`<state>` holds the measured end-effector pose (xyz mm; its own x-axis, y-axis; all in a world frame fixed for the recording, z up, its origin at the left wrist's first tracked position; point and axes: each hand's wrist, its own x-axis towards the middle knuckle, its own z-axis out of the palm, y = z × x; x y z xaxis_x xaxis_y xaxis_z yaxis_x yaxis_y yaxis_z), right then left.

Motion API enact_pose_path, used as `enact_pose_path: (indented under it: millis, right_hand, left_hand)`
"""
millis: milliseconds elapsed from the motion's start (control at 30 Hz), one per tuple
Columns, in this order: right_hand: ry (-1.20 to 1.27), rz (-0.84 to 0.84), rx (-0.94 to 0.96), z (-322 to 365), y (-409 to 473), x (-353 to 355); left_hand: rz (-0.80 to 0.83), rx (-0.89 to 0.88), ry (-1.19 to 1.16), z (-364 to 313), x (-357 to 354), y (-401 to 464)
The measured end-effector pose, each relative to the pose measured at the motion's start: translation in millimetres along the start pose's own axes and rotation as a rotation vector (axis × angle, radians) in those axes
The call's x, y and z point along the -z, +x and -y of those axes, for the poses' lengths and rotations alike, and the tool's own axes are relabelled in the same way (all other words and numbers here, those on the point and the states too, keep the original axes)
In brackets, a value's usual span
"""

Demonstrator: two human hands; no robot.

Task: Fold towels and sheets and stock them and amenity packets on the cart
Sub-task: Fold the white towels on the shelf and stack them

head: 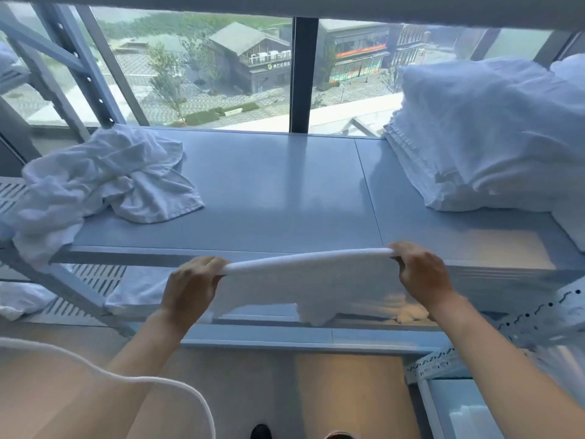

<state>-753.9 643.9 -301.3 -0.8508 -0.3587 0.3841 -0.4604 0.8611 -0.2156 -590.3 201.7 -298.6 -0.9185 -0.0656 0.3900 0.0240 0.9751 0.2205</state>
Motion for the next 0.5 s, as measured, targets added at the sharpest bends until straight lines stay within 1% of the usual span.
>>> enact_pose_path:
  millis: [133, 333, 400, 500]
  right_hand:
    - [-0.064, -0.003, -0.055, -10.3, 34.5, -0.2]
    - [-0.131, 0.034, -0.120, -40.2, 88.8, -6.8]
    - [-0.127, 0.047, -0.149, -48.8, 111.4, -9.0]
    - [-0.108, 0.037, -0.134, -57.9, 144.0, -12.4]
  left_hand:
    - [0.014, -0.034, -0.015, 17.9, -8.5, 41.6]
    - [-0.016, -0.059, 0.009, 25.3, -29.9, 109.9]
    - [-0.028, -0.067, 0.000, 26.8, -36.3, 130.6]
    - [-0.047, -0.107, 0.030, 29.6, -42.9, 166.9]
